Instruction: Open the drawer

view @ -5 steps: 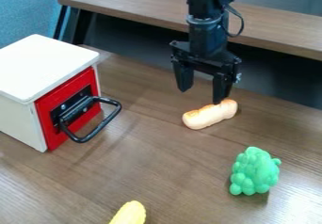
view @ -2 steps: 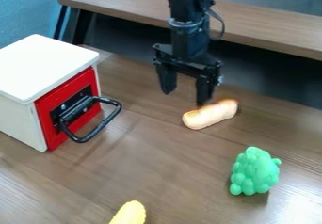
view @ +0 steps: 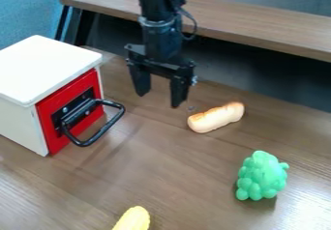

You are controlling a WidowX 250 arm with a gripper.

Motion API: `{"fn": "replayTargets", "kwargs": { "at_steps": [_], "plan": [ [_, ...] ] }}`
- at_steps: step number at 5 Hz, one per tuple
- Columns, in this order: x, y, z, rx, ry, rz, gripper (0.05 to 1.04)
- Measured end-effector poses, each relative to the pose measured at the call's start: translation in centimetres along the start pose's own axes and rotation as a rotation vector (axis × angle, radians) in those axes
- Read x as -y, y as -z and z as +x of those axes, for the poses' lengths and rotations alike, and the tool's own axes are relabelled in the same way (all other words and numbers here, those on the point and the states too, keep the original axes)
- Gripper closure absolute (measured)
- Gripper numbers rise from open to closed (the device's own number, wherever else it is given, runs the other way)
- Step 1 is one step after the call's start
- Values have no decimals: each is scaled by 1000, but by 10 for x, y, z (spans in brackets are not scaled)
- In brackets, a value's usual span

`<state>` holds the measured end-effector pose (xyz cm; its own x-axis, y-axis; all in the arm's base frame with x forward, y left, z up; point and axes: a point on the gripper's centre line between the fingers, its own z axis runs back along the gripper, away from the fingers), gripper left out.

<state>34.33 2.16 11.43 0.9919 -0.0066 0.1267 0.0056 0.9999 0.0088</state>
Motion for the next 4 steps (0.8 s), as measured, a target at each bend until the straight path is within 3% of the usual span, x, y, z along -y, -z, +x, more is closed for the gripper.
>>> {"fn": "replayTargets", "kwargs": {
  "at_steps": [4],
  "plan": [
    [-51, 27, -51, -91, -39, 119, 84]
  ]
}}
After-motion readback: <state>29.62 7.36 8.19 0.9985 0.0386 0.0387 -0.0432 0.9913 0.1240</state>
